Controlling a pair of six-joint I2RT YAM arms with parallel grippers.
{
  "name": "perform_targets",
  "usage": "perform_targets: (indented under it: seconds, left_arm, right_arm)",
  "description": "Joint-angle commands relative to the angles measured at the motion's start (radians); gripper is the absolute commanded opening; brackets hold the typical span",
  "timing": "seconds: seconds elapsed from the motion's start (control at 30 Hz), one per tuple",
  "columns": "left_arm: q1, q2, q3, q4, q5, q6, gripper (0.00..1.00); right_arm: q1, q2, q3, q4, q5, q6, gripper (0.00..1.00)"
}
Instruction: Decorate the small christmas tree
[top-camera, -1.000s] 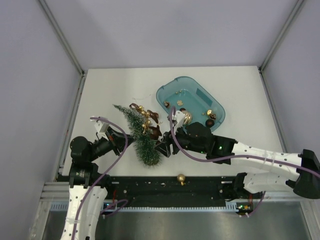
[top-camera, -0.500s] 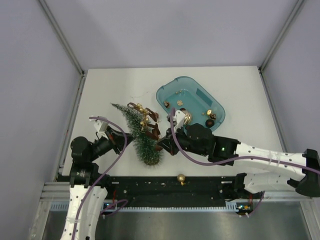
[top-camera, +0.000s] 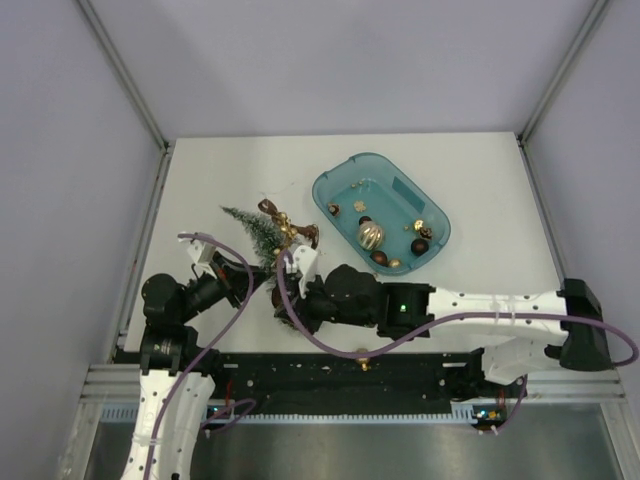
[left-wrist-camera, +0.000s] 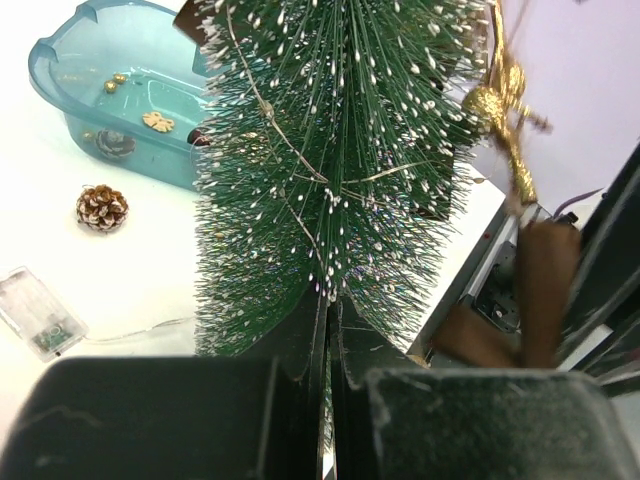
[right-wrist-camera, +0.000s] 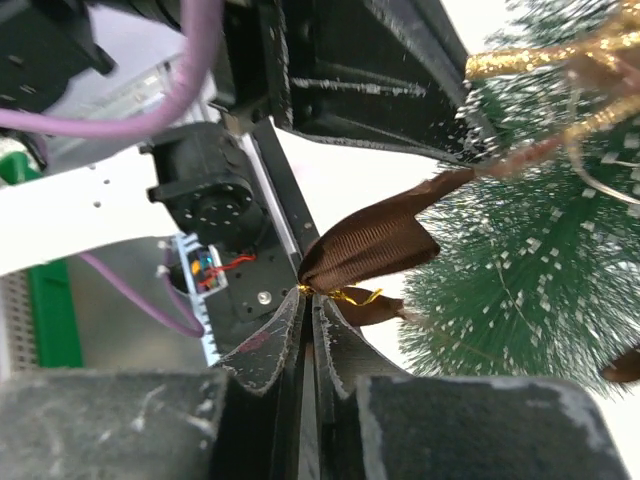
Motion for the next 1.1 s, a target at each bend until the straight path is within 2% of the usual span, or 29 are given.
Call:
perform_targets:
  seconds: [0.0, 0.1, 0.17, 0.33, 0.5, 0.63, 0.77, 0.9, 1.07]
  left_arm:
    - [0.0, -0.03, -0.005, 0.064, 0.005, -0.014, 0.0]
    - [-0.002, -0.029, -0.005, 0.064, 0.008, -0.016, 0.0]
    - [0.0, -0.027, -0.005, 0.064, 0.008, -0.016, 0.0]
    - [0.0, -0.027, -0.002, 0.064, 0.005, -0.019, 0.0]
    - [-0.002, -0.033, -0.005, 0.058, 0.001, -0.017, 0.0]
    - [0.0, -0.038, -0.002, 0.052, -0.006, -0.013, 0.0]
    - [0.0, -0.044, 0.01, 0.024, -0.035, 0.004, 0.0]
    - [-0.002, -0.047, 0.013, 0.013, -0.046, 0.01, 0.0]
    - [0.0, -0.058, 0.009, 0.006, -0.054, 0.012, 0.0]
  right_arm:
    - [0.009, 0.07, 0.045, 0.069, -0.012, -0.04, 0.08]
    - [0.007, 0.093, 0.045, 0.07, 0.014, -0.047, 0.2]
    - [0.009, 0.09, 0.039, 0.07, 0.035, -0.052, 0.35]
    - [0.009, 0.063, 0.039, 0.031, 0.052, -0.058, 0.63]
    - [0.007, -0.014, 0.066, -0.093, 0.049, -0.07, 0.82]
    - [0.009, -0.087, 0.117, -0.211, 0.034, -0.098, 0.84]
    - [-0.006, -0.158, 0.215, -0.317, 0.109, -0.161, 0.84]
    - [-0.198, -0.198, 0.257, -0.349, 0.089, -0.138, 0.83]
    - [-0.56, -0.108, 0.223, -0.342, -0.03, -0.04, 0.76]
